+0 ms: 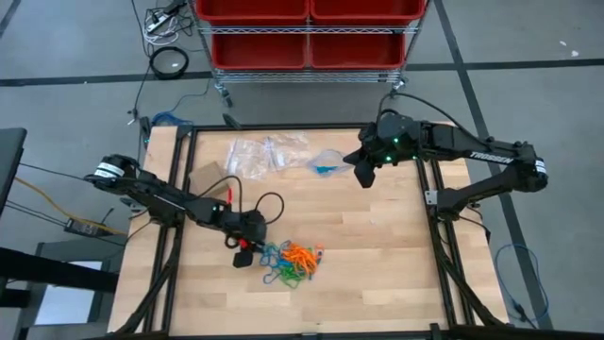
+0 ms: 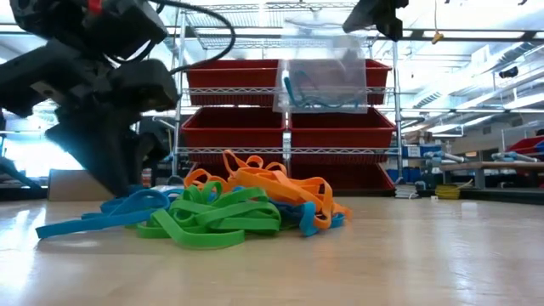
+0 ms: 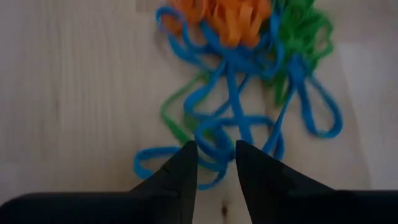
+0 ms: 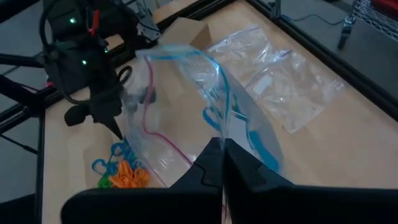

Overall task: Sort rubber bands
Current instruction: Put the blue rubber band into the transparent zip bag

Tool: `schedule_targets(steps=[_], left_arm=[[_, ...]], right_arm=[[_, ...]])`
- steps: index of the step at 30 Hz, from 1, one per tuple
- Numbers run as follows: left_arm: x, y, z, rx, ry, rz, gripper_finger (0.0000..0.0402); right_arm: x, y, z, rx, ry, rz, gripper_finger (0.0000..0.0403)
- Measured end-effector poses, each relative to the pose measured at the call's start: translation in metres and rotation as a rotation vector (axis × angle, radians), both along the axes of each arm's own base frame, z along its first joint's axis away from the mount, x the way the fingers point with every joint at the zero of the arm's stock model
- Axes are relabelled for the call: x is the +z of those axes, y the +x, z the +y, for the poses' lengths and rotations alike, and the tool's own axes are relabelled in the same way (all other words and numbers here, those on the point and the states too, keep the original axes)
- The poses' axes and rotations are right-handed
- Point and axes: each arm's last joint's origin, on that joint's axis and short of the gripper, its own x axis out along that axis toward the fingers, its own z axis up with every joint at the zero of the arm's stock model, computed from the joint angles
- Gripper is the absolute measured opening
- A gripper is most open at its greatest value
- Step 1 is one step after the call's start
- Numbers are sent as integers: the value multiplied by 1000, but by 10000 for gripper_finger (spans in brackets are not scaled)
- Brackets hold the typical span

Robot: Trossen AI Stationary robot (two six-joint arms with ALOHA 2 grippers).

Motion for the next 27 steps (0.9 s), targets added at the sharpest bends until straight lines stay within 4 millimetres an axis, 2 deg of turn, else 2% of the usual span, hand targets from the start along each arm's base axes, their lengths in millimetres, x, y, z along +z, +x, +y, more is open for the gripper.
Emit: schedule_targets(steps=[15, 20, 27], left_arm=[[1, 1, -1, -1, -17, -13, 85], [-11, 4, -1, 25, 2, 21, 74], [-19, 13, -4, -11, -21, -22, 10]], right_arm=[[0, 0, 0, -9, -7, 2, 0], [0, 0, 0, -10, -7, 1, 0], [0, 0, 0, -9, -8, 4, 0]])
